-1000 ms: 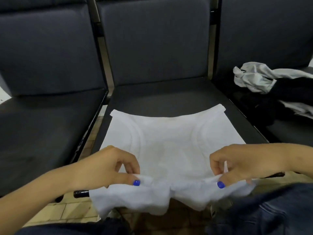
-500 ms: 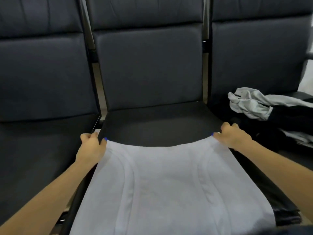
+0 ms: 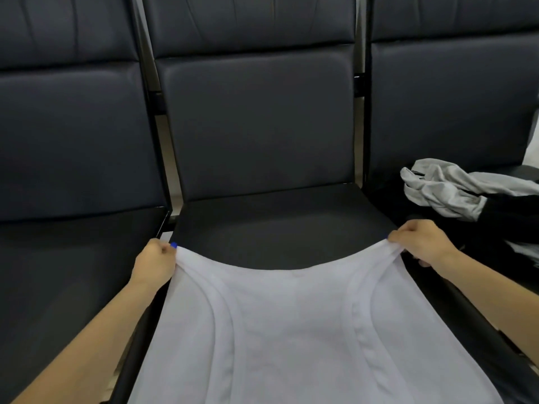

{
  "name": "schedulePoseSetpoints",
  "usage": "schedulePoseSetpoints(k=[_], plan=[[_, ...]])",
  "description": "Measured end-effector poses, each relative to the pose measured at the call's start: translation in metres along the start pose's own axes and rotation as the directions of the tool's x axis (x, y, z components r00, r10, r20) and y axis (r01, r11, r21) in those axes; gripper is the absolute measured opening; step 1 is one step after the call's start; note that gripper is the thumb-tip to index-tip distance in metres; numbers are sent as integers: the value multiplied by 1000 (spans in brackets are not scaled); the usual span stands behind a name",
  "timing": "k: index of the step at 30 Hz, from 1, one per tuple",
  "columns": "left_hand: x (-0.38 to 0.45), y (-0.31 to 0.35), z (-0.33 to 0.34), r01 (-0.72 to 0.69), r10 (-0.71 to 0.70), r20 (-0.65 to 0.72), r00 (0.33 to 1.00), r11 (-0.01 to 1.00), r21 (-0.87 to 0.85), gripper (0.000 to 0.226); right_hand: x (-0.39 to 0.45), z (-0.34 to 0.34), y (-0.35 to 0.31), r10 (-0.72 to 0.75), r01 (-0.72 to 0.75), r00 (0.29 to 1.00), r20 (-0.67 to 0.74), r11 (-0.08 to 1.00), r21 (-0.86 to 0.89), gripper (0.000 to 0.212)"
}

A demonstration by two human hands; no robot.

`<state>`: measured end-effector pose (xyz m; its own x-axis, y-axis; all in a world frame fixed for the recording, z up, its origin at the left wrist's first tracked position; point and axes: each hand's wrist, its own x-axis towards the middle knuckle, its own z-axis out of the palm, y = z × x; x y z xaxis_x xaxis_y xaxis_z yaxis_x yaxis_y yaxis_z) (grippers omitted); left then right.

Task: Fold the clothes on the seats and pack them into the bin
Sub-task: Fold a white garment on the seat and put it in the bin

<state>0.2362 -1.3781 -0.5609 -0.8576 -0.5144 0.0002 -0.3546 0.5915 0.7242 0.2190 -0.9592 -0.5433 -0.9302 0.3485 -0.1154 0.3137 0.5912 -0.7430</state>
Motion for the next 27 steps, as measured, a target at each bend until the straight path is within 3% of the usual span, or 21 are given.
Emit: schedulePoseSetpoints(k=[2,5,7,9,14,22,27], plan=[[0,2,-2,106,-97,54,994,974,-201,12,-2,-1,1,-11,11,1000,5,999,41,16],[-4,0,-4,215,-152,168,974,854,-474,8,-6,0,1,19,-31,997,72,984,173,14],[-5,-4,-5,237,-158,191,969,814,-530,20,-7,1,2,29,-46,996,89,978,206,12],[-8,-6,-5,221,-155,171,973,837,-501,28,-6,1,5,21,-35,997,78,981,189,8],[-10,-4,-5,135,-80,159,984,919,-371,39,-1,3,14,-40,38,993,114,999,24,18],[-12,-1,-7,3,17,193,981,995,-99,38,2,8,10,-76,124,981,176,954,-275,19],[-19,-1,-7,-68,23,269,963,985,159,25,1,4,5,-63,114,981,183,952,-285,10]])
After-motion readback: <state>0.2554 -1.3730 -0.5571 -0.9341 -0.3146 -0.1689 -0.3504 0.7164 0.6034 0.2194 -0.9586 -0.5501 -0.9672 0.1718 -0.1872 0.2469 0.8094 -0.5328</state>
